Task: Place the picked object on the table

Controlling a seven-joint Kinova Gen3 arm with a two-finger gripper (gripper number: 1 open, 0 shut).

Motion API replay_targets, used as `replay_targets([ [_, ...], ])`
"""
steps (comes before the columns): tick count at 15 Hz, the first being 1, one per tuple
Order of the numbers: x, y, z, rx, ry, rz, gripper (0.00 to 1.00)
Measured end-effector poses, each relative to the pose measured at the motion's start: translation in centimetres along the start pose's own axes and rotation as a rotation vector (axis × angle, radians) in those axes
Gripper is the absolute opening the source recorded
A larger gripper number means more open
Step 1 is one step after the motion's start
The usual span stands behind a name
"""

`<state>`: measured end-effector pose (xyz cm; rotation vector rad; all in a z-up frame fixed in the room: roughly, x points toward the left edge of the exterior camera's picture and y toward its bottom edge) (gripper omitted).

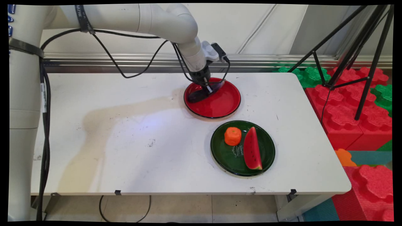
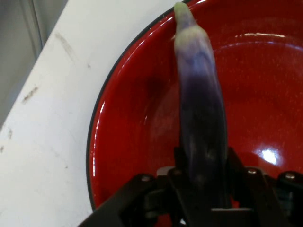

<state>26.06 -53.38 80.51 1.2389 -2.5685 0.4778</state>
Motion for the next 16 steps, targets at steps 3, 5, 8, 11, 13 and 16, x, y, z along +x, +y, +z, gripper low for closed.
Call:
replay_targets([
  [3, 0.0, 0.0, -0.7, 0.009, 0.011, -0.006, 0.0],
  [5, -0.1, 0.1, -2.0, 0.023, 0.026, -0.01, 0.0],
  [8, -0.2, 0.3, -5.0, 0.052, 0.06, -0.02, 0.0],
  [11, -0.8, 0.8, -9.0, 0.084, 0.108, -0.046, 0.0],
  [13, -1.6, 1.2, -11.8, 0.102, 0.137, -0.067, 0.0],
  [16, -3.4, 2.0, -15.1, 0.118, 0.163, -0.098, 0.0],
])
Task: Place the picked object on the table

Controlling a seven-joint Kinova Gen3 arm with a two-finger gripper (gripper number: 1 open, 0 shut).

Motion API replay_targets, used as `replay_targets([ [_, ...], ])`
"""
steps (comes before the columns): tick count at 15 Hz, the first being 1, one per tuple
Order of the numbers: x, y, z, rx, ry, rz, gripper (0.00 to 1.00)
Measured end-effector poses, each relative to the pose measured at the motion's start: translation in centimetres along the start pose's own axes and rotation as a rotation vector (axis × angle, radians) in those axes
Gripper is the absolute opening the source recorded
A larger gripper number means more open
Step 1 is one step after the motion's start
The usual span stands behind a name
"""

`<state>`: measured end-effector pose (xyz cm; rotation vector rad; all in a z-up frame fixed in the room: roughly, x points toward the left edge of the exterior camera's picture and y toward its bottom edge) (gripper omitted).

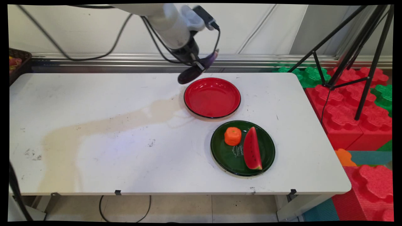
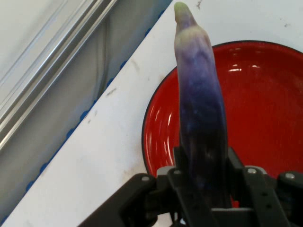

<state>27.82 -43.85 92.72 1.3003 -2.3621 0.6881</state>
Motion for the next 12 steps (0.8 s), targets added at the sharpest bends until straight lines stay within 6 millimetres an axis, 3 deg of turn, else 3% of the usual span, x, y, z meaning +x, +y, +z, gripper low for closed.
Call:
replay_targets([
  [6, -5.0, 1.4, -6.1, 0.004, -0.009, -0.04, 0.0],
  [12, -9.3, 3.9, -8.5, -0.016, -0.065, -0.053, 0.0],
])
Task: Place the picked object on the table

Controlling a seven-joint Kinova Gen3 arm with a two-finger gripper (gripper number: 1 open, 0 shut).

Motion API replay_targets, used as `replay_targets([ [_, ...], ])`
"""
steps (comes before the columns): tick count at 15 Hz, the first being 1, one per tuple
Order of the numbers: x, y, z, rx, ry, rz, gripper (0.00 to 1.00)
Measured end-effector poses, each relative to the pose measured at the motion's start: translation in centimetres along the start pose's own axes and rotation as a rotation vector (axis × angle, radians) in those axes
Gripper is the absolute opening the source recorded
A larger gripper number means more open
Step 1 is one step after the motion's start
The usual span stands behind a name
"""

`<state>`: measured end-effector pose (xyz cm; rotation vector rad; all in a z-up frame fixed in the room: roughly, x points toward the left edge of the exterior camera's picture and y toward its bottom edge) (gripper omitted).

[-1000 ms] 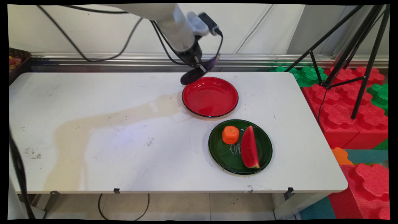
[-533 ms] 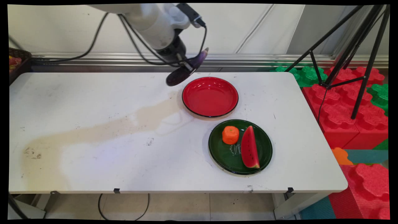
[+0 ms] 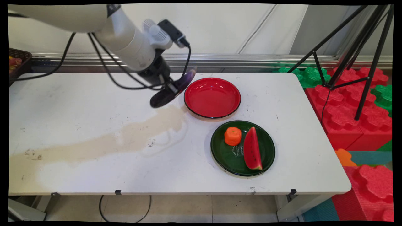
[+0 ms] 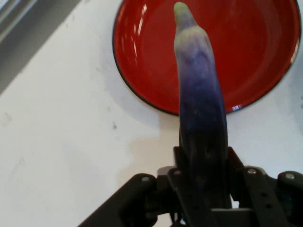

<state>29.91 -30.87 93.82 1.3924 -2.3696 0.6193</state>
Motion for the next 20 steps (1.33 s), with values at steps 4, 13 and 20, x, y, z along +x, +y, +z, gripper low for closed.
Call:
replay_targets([
  [4, -2.6, 1.7, 0.2, -0.016, -0.045, 0.004, 0.0],
  [13, -7.5, 4.0, 4.0, -0.06, -0.117, 0.048, 0.0],
  [20, -10.1, 4.5, 6.5, -0.071, -0.148, 0.075, 0.0],
])
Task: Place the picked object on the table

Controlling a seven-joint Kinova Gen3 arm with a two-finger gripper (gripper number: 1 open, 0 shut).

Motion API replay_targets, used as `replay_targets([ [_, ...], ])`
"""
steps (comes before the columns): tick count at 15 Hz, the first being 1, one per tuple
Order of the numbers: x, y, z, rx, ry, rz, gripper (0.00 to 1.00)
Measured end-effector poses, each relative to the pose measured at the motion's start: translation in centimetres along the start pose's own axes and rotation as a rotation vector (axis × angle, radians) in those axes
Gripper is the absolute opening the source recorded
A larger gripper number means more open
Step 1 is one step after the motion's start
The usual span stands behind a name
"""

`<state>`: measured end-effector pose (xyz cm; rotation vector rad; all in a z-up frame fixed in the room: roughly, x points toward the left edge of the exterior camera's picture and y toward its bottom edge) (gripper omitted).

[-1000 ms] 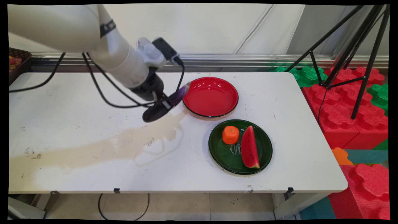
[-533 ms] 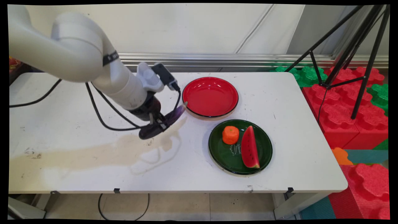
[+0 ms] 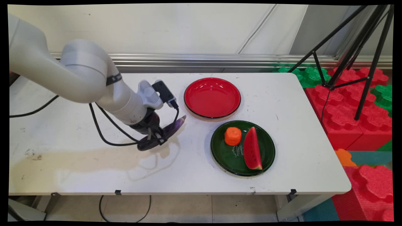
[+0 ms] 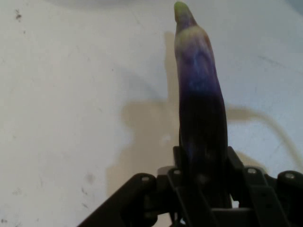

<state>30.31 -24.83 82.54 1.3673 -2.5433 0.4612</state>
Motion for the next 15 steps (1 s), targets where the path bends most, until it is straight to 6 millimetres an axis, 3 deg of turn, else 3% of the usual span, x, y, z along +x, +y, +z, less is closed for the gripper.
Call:
replay_targets([
  [8, -1.1, 0.2, 1.6, -0.009, -0.006, 0.034, 0.0],
  [9, -1.1, 0.2, 1.7, -0.01, -0.005, 0.038, 1.0],
  [15, -1.4, -0.1, 2.0, -0.017, 0.003, 0.087, 1.0],
])
